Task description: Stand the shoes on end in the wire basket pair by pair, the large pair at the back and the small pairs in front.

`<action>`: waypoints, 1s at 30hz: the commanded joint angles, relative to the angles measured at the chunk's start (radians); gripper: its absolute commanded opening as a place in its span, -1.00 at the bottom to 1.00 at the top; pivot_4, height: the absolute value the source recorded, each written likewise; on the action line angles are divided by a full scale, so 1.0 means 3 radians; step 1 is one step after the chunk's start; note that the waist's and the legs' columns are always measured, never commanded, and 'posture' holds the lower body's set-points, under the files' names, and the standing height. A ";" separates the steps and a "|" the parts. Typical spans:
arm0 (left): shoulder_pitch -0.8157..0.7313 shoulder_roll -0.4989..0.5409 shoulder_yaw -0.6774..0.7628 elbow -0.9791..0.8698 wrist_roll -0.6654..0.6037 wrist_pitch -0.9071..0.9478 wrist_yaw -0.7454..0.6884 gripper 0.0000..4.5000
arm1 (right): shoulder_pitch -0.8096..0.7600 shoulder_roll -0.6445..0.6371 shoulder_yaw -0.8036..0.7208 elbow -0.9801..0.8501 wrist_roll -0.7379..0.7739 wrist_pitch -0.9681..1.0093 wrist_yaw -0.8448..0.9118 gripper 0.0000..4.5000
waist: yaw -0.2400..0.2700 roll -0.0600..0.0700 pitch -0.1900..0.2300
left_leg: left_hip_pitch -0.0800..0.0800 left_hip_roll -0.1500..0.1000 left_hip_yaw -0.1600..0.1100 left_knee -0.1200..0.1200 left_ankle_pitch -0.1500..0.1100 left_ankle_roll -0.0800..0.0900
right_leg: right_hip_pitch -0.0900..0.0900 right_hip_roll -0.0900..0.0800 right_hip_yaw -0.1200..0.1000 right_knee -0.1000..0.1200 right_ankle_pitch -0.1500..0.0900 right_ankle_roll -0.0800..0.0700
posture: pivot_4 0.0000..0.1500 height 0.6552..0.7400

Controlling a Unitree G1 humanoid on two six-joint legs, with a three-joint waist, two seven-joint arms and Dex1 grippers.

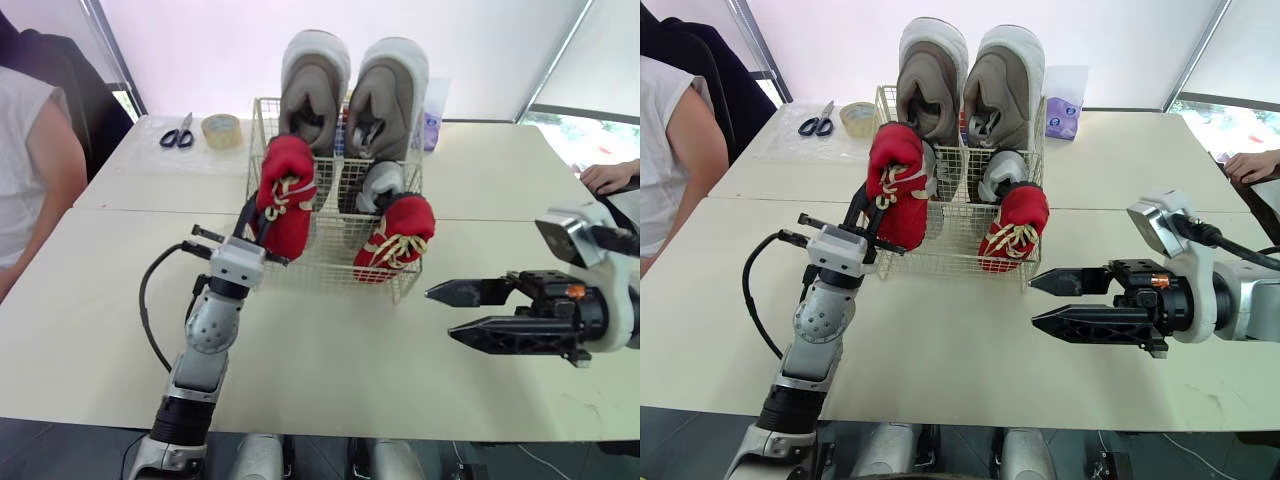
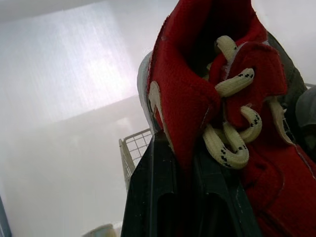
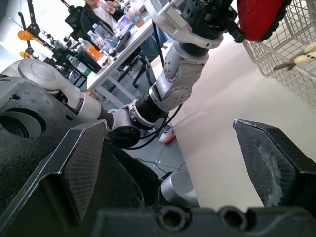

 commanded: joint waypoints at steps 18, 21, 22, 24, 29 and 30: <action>-0.0070 0.0292 0.0043 0.0505 0.0437 -0.0542 0.0114 -0.97 | 0.0103 0.0231 0.0029 -0.0163 0.0066 -0.0299 -0.0228 1.00 | 0.0000 -0.0004 0.0002 | -0.0001 0.0000 -0.0001 0.0000 0.0000 0.0000 | -0.0002 0.0001 0.0000 0.0000 0.0000 0.0000 | 1.00 0.90; -0.0143 0.0329 -0.0030 0.0873 0.0778 -0.0840 0.0359 -0.97 | 0.0034 0.0203 0.0071 -0.0114 0.0108 -0.0295 -0.0271 1.00 | 0.0001 -0.0002 0.0001 | -0.0001 0.0000 -0.0001 0.0000 0.0000 0.0000 | -0.0001 -0.0001 0.0000 0.0000 0.0000 0.0000 | 1.00 0.90; -0.0152 0.0320 -0.0033 0.0971 0.0840 -0.0874 0.0438 -0.97 | 0.0006 0.0178 0.0076 -0.0092 0.0116 -0.0283 -0.0270 1.00 | 0.0000 -0.0002 0.0001 | -0.0001 0.0000 -0.0001 0.0000 0.0000 0.0000 | -0.0001 -0.0001 0.0000 0.0000 0.0000 0.0000 | 1.00 0.90; -0.0114 0.0307 -0.0041 0.1072 0.0881 -0.0924 0.0523 -0.97 | -0.0045 0.0123 0.0069 -0.0036 0.0125 -0.0252 -0.0247 1.00 | -0.0002 -0.0001 0.0000 | 0.0000 0.0000 -0.0001 0.0000 0.0000 0.0000 | -0.0001 -0.0001 0.0000 0.0000 0.0000 0.0000 | 1.00 0.90; 0.0085 0.0161 -0.0082 0.1030 0.0476 -0.0738 0.0374 -0.97 | -0.0183 0.0093 0.0161 0.0081 0.0022 -0.0236 -0.0180 1.00 | -0.0002 0.0001 -0.0004 | 0.0002 0.0000 0.0000 -0.0001 0.0000 0.0001 | 0.0000 -0.0004 0.0000 0.0000 0.0000 -0.0001 | 1.00 0.90; 0.0116 0.0122 -0.0086 0.1003 0.0355 -0.0657 0.0311 -0.97 | -0.0195 0.0104 0.0179 0.0083 0.0004 -0.0240 -0.0176 1.00 | -0.0003 0.0002 -0.0005 | 0.0002 0.0000 0.0000 0.0000 0.0000 0.0001 | 0.0000 -0.0004 0.0000 0.0000 0.0000 -0.0001 | 1.00 0.90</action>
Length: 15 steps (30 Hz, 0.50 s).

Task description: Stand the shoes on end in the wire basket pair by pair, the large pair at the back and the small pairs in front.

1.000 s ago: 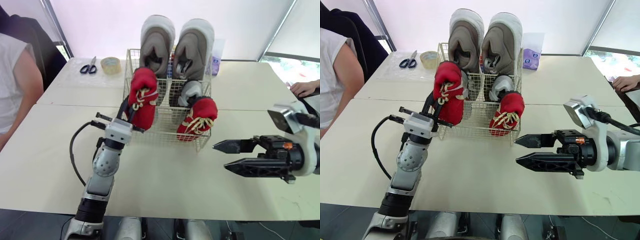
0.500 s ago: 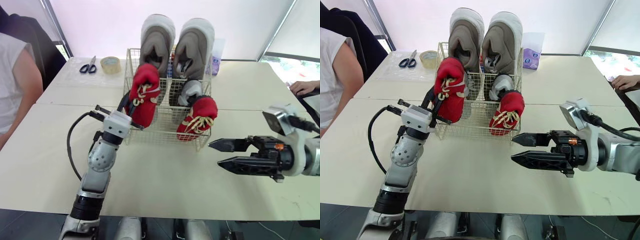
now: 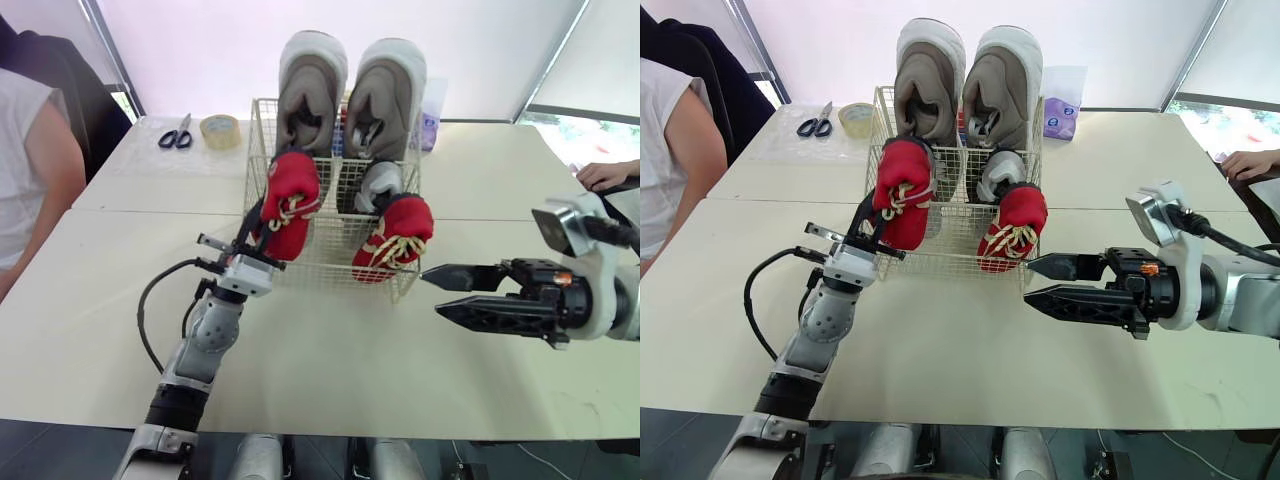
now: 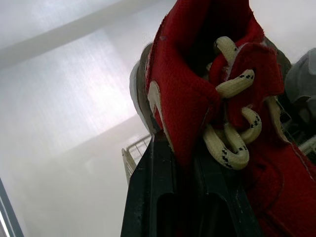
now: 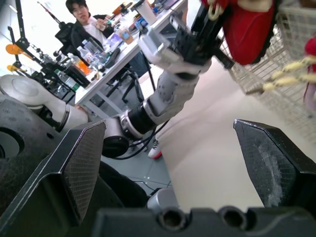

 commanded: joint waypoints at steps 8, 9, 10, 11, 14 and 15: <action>0.0284 -0.0139 -0.0002 -0.0266 -0.0689 0.0724 -0.0443 0.18 | -0.0110 0.0045 0.0091 0.0030 -0.0135 -0.0042 0.0111 1.00 | 0.0006 0.0001 -0.0001 | 0.0000 -0.0001 0.0000 0.0000 0.0000 0.0000 | 0.0000 -0.0001 -0.0001 0.0000 -0.0005 -0.0006 | 1.00 0.90; 0.0319 -0.0125 0.0019 -0.0361 -0.0774 0.0797 -0.0490 0.43 | -0.0130 0.0056 0.0110 0.0035 -0.0163 -0.0048 0.0119 1.00 | 0.0010 0.0002 -0.0001 | 0.0000 -0.0001 -0.0001 0.0000 0.0000 0.0000 | 0.0000 -0.0001 -0.0001 0.0000 -0.0009 0.0000 | 1.00 0.90; 0.0365 -0.0116 0.0034 -0.0477 -0.0860 0.0894 -0.0535 0.64 | -0.0142 0.0065 0.0121 0.0039 -0.0187 -0.0052 0.0128 1.00 | 0.0006 0.0001 -0.0001 | 0.0000 -0.0002 -0.0001 0.0000 0.0000 0.0000 | 0.0001 -0.0002 -0.0001 0.0000 -0.0012 0.0001 | 1.00 0.90; 0.0417 -0.0097 0.0046 -0.0604 -0.0888 0.0971 -0.0566 0.86 | -0.0158 0.0075 0.0133 0.0046 -0.0209 -0.0054 0.0134 1.00 | 0.0002 0.0002 -0.0001 | 0.0000 -0.0002 -0.0001 0.0000 0.0000 0.0000 | 0.0001 -0.0002 -0.0001 0.0000 -0.0012 0.0001 | 1.00 0.90; 0.0639 -0.0038 0.0029 -0.1051 -0.1051 0.1275 -0.0725 0.86 | -0.0181 0.0089 0.0145 0.0068 -0.0279 -0.0053 0.0172 1.00 | -0.0003 0.0001 -0.0001 | -0.0001 -0.0002 0.0000 -0.0001 -0.0001 0.0000 | 0.0000 -0.0002 -0.0001 -0.0002 -0.0013 0.0001 | 1.00 0.90; 0.0706 -0.0019 0.0023 -0.1178 -0.1114 0.1381 -0.0779 0.86 | -0.0187 0.0096 0.0148 0.0073 -0.0304 -0.0051 0.0183 1.00 | -0.0003 0.0001 0.0000 | -0.0001 -0.0002 0.0000 -0.0002 -0.0001 0.0001 | -0.0001 -0.0002 -0.0001 -0.0004 -0.0012 0.0000 | 1.00 0.90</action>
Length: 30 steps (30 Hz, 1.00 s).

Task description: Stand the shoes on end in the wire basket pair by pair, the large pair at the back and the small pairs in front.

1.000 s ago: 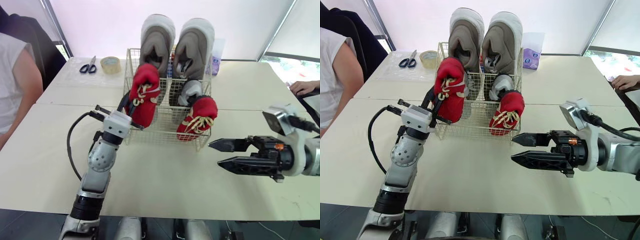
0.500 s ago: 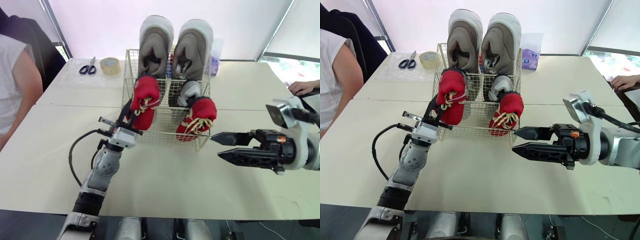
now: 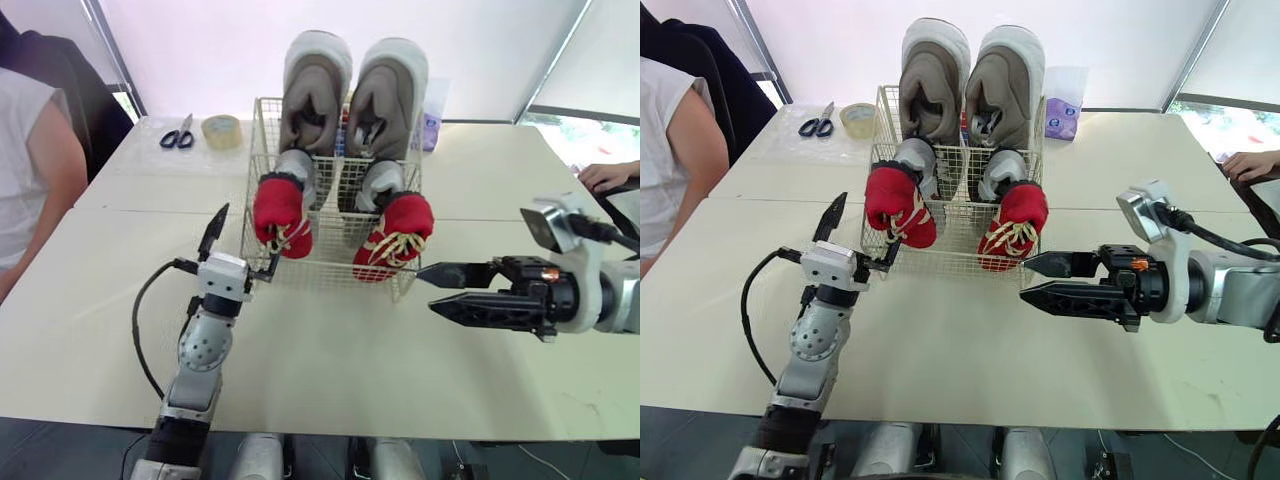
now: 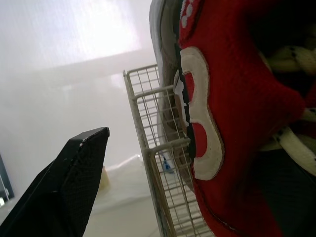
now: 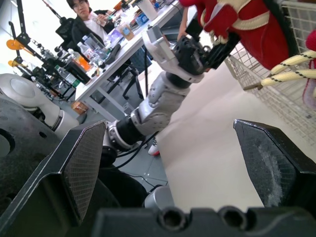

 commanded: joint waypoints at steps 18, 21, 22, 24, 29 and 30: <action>0.0866 0.0651 0.0654 -0.2212 -0.1560 0.2413 -0.0567 0.86 | 0.0023 0.0055 -0.0031 0.0062 -0.0397 0.0014 0.0376 1.00 | -0.0003 -0.0003 0.0005 | -0.0040 0.0000 -0.0001 0.0000 0.0000 0.0002 | -0.0038 0.0004 0.0000 0.0001 0.0010 0.0004 | 1.00 0.90; 0.1021 0.0930 0.0963 -0.2487 -0.2024 0.2815 -0.0651 0.86 | 0.0081 0.0020 -0.0032 0.0125 -0.0530 0.0014 0.0493 1.00 | -0.0001 -0.0003 0.0005 | -0.0040 0.0000 -0.0002 0.0000 0.0000 0.0001 | -0.0037 0.0004 0.0000 0.0001 0.0010 0.0003 | 1.00 0.90; 0.1094 0.1038 0.1086 -0.2527 -0.2094 0.2882 -0.0710 0.86 | 0.0119 0.0000 -0.0018 0.0134 -0.0599 0.0009 0.0550 1.00 | -0.0002 -0.0002 0.0004 | -0.0040 0.0000 -0.0002 0.0000 0.0000 0.0001 | -0.0037 0.0005 -0.0001 0.0001 0.0008 0.0001 | 1.00 0.90; 0.1296 0.1248 0.1465 -0.2550 -0.2488 0.3192 -0.0728 0.86 | 0.0295 -0.0091 0.0021 0.0142 -0.0867 -0.0055 0.0766 1.00 | -0.0003 -0.0003 0.0005 | -0.0039 -0.0001 -0.0002 0.0000 0.0000 0.0001 | -0.0037 0.0004 0.0000 0.0000 0.0003 -0.0006 | 1.00 0.90; 0.1856 0.1744 0.2077 -0.2453 -0.3074 0.3752 -0.0935 0.86 | 0.0576 -0.0154 0.0183 0.0308 -0.1487 -0.0365 0.1202 1.00 | -0.0005 -0.0001 0.0009 | -0.0040 -0.0001 -0.0002 0.0000 -0.0001 0.0001 | -0.0038 0.0003 0.0000 -0.0002 -0.0004 0.0004 | 1.00 0.90; 0.1921 0.1785 0.2089 -0.2405 -0.3054 0.3770 -0.1004 0.86 | 0.0581 -0.0133 0.0250 0.0349 -0.1601 -0.0435 0.1253 1.00 | -0.0006 -0.0001 0.0009 | -0.0039 -0.0002 -0.0002 0.0000 -0.0001 0.0001 | -0.0038 0.0002 -0.0001 -0.0003 -0.0005 0.0004 | 1.00 0.90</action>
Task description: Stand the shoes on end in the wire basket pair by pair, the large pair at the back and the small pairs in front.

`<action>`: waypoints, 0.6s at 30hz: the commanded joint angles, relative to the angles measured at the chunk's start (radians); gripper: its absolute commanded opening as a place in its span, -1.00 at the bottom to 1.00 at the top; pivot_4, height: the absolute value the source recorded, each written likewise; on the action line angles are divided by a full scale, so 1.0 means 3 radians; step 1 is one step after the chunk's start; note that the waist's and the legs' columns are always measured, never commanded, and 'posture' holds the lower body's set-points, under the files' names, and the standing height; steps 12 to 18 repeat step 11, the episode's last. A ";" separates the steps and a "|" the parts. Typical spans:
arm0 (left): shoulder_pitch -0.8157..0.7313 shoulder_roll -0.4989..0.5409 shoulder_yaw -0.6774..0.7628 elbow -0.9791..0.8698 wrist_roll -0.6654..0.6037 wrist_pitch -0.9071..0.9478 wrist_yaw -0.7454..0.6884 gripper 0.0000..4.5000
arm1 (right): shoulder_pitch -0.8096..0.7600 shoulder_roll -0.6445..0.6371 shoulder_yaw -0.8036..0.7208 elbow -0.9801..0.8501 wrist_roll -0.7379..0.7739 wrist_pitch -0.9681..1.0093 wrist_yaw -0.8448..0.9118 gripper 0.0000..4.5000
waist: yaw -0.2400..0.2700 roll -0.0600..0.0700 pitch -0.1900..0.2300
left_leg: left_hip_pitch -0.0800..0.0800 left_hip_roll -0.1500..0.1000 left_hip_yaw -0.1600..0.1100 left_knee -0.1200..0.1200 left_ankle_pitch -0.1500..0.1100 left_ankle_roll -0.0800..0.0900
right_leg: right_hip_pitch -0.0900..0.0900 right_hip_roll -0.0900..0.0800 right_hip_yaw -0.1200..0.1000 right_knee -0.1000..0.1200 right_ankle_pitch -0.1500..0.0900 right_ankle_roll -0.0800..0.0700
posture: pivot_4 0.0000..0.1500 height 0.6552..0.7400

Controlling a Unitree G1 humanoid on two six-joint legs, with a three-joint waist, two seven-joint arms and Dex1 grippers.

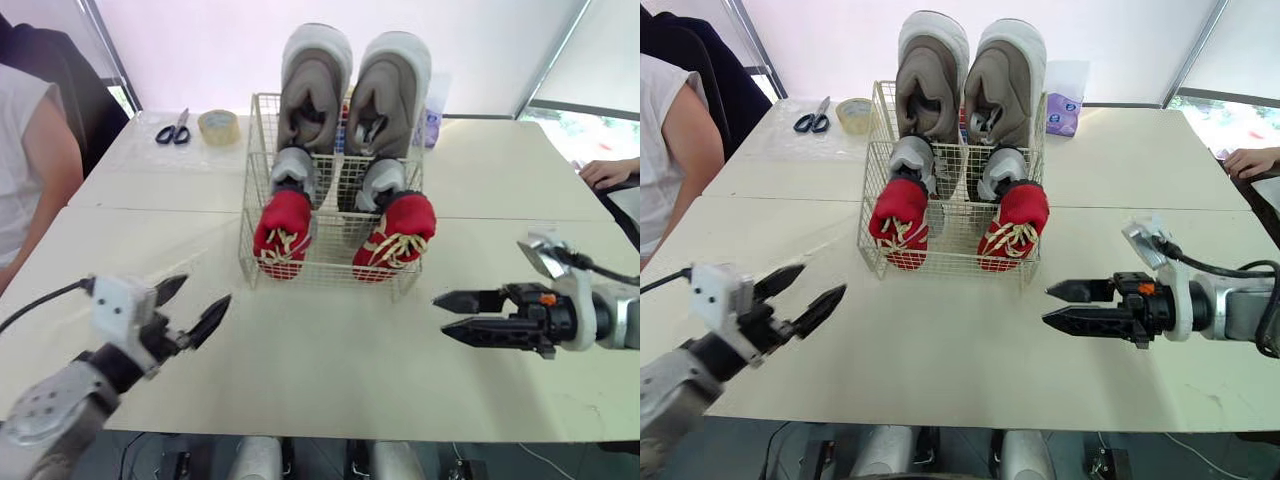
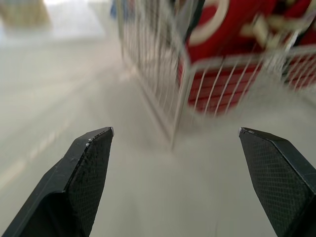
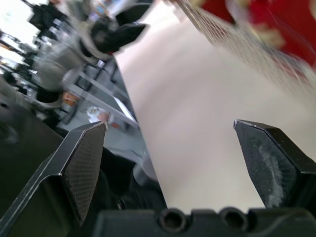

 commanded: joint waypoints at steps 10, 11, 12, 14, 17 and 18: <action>0.0343 0.0036 -0.0013 0.0469 0.0090 -0.0022 -0.0719 0.86 | -0.0179 0.0231 0.0402 0.0179 -0.0722 -0.0447 0.0413 1.00 | 0.0001 0.0008 0.0004 | -0.0007 0.0000 0.0000 -0.0002 -0.0007 -0.0011 | -0.0008 -0.0001 0.0000 -0.0006 0.0007 -0.0015 | 1.00 0.90; 0.0318 0.0002 -0.0003 0.0485 0.0032 -0.0006 -0.0730 0.86 | -0.0190 0.0242 0.0401 0.0167 -0.0720 -0.0434 0.0406 1.00 | 0.0001 0.0008 0.0004 | -0.0007 0.0000 0.0000 -0.0002 -0.0007 -0.0011 | -0.0008 -0.0001 0.0000 -0.0006 0.0007 -0.0015 | 1.00 0.90; 0.0318 0.0002 -0.0003 0.0485 0.0032 -0.0006 -0.0730 0.86 | -0.0190 0.0242 0.0401 0.0167 -0.0720 -0.0434 0.0406 1.00 | 0.0001 0.0008 0.0004 | -0.0007 0.0000 0.0000 -0.0002 -0.0007 -0.0011 | -0.0008 -0.0001 0.0000 -0.0006 0.0007 -0.0015 | 1.00 0.90; 0.0318 0.0002 -0.0003 0.0485 0.0032 -0.0006 -0.0730 0.86 | -0.0190 0.0242 0.0401 0.0167 -0.0720 -0.0434 0.0406 1.00 | 0.0001 0.0008 0.0004 | -0.0007 0.0000 0.0000 -0.0002 -0.0007 -0.0011 | -0.0008 -0.0001 0.0000 -0.0006 0.0007 -0.0015 | 1.00 0.90; 0.0318 0.0002 -0.0003 0.0485 0.0032 -0.0006 -0.0730 0.86 | -0.0190 0.0242 0.0401 0.0167 -0.0720 -0.0434 0.0406 1.00 | 0.0001 0.0008 0.0004 | -0.0007 0.0000 0.0000 -0.0002 -0.0007 -0.0011 | -0.0008 -0.0001 0.0000 -0.0006 0.0007 -0.0015 | 1.00 0.90; 0.0318 0.0002 -0.0003 0.0485 0.0032 -0.0006 -0.0730 0.86 | -0.0190 0.0242 0.0401 0.0167 -0.0720 -0.0434 0.0406 1.00 | 0.0001 0.0008 0.0004 | -0.0007 0.0000 0.0000 -0.0002 -0.0007 -0.0011 | -0.0008 -0.0001 0.0000 -0.0006 0.0007 -0.0015 | 1.00 0.90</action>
